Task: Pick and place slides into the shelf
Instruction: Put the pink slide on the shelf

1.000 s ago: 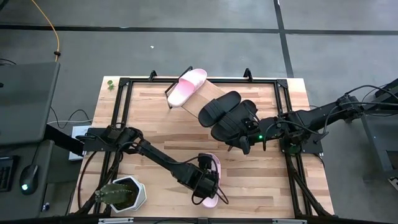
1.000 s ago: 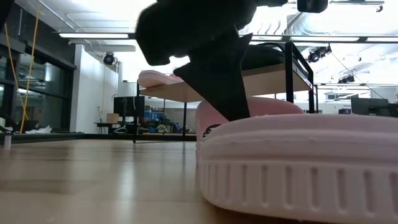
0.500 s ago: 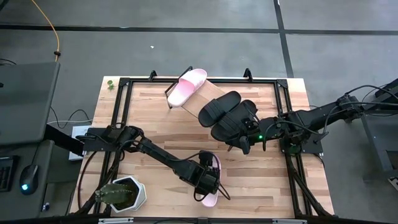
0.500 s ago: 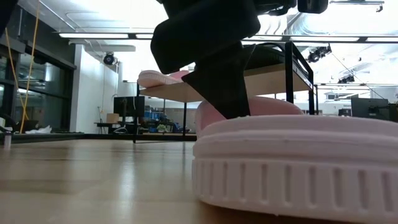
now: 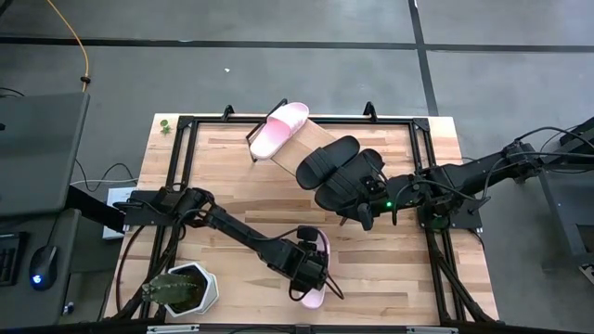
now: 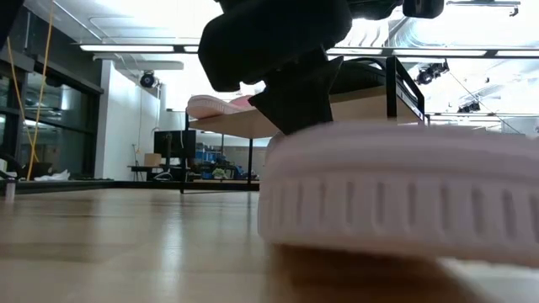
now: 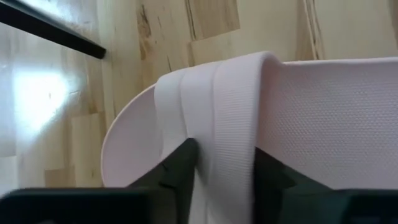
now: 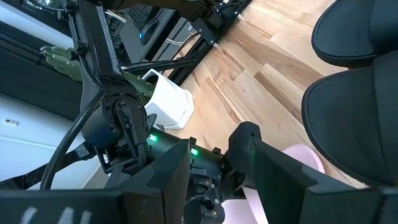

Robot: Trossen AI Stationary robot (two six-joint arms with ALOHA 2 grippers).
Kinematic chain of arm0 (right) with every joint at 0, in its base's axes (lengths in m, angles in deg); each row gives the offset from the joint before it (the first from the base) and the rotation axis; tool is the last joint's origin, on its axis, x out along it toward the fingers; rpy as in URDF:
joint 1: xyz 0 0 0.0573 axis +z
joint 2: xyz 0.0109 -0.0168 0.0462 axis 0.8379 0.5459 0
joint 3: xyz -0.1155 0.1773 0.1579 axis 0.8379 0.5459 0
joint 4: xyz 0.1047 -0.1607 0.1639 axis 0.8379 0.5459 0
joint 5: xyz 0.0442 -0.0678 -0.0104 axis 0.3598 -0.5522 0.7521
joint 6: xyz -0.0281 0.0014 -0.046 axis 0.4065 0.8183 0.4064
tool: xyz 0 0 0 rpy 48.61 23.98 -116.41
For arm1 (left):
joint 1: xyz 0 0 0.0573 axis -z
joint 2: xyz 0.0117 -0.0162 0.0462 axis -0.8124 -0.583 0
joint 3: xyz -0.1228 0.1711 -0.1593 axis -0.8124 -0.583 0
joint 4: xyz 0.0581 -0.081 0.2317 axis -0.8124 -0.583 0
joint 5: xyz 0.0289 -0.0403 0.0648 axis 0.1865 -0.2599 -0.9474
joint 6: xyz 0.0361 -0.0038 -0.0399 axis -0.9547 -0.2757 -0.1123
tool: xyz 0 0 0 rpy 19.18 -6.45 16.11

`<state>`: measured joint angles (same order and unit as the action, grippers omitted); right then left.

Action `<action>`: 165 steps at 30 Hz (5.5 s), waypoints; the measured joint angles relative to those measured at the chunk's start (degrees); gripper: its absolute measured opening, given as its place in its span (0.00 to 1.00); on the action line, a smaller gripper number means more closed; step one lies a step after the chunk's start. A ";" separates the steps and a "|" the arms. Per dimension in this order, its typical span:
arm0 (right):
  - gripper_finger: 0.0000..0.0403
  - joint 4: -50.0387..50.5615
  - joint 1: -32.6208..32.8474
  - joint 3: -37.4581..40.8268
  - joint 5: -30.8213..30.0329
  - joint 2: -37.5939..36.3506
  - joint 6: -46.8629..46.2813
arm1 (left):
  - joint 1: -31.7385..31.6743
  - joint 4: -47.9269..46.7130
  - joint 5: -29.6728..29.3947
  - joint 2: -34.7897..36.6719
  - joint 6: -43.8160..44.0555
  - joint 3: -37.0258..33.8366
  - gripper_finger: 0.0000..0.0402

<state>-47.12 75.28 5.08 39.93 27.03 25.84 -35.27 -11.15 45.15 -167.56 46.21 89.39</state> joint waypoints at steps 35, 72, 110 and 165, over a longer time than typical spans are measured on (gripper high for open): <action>0.39 0.07 0.00 0.00 -1.52 0.00 0.82 | 2.12 -21.16 -0.95 0.02 1.30 13.45 0.01; 0.39 -0.58 0.00 0.00 -1.04 0.01 -0.84 | 1.89 -44.55 -11.42 7.13 -8.25 29.73 0.00; 0.39 -2.32 1.01 0.00 -1.32 0.02 -2.37 | -24.84 -33.38 0.32 15.92 -34.08 29.64 0.00; 0.39 -5.24 -0.76 0.00 -12.02 0.02 -5.66 | -34.45 -30.02 19.19 54.71 -28.54 1.23 0.00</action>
<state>-52.35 74.52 5.08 27.91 27.05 20.18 -69.71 -41.17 64.34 -112.85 17.68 90.62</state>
